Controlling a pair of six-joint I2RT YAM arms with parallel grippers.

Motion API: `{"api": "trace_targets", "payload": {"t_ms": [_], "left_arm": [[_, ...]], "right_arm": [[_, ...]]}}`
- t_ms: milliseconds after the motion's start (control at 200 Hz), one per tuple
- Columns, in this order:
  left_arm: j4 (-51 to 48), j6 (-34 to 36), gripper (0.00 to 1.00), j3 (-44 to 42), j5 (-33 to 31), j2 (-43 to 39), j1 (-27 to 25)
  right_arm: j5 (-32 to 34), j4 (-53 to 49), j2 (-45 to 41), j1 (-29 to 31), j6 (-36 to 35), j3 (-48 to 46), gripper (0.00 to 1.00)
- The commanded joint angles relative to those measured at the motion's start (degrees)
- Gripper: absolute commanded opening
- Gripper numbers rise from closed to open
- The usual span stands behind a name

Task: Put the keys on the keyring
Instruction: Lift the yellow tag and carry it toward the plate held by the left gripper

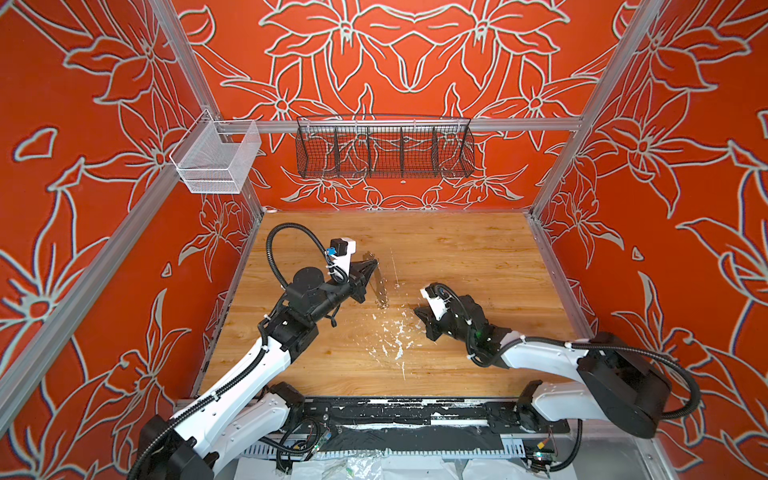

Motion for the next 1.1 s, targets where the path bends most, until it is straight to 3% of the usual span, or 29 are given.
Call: {"api": "trace_targets", "payload": {"t_ms": [0, 225, 510, 676, 761, 901, 1096], "left_arm": [[4.25, 3.51, 0.0, 0.16, 6.21, 1.3, 0.0], [5.08, 4.46, 0.0, 0.6, 9.38, 2.7, -0.01], [6.94, 7.94, 0.0, 0.35, 14.92, 3.21, -0.25], [8.09, 14.28, 0.0, 0.85, 20.38, 7.75, -1.11], [7.67, 20.0, 0.0, 0.95, 25.15, 8.93, -1.91], [6.46, 24.51, 0.0, 1.02, 24.57, 9.62, -4.18], [4.76, 27.74, 0.0, 1.35, 25.35, 9.45, -5.99]], "right_arm": [[-6.24, 6.21, -4.69, -0.19, -7.52, -3.35, 0.0], [-11.32, 0.24, -13.78, -0.13, -16.31, -5.69, 0.0], [-12.82, -4.0, -23.72, -0.07, -18.3, -7.85, 0.0], [-14.2, -6.53, -26.62, -0.14, -18.28, -7.68, 0.0], [-11.61, -6.87, -27.1, -0.07, -16.85, -7.37, 0.0], [-6.96, -8.07, -27.16, -0.08, -13.7, -6.53, 0.0], [5.39, -9.37, -30.73, -0.12, -6.14, -7.04, 0.0]]}}
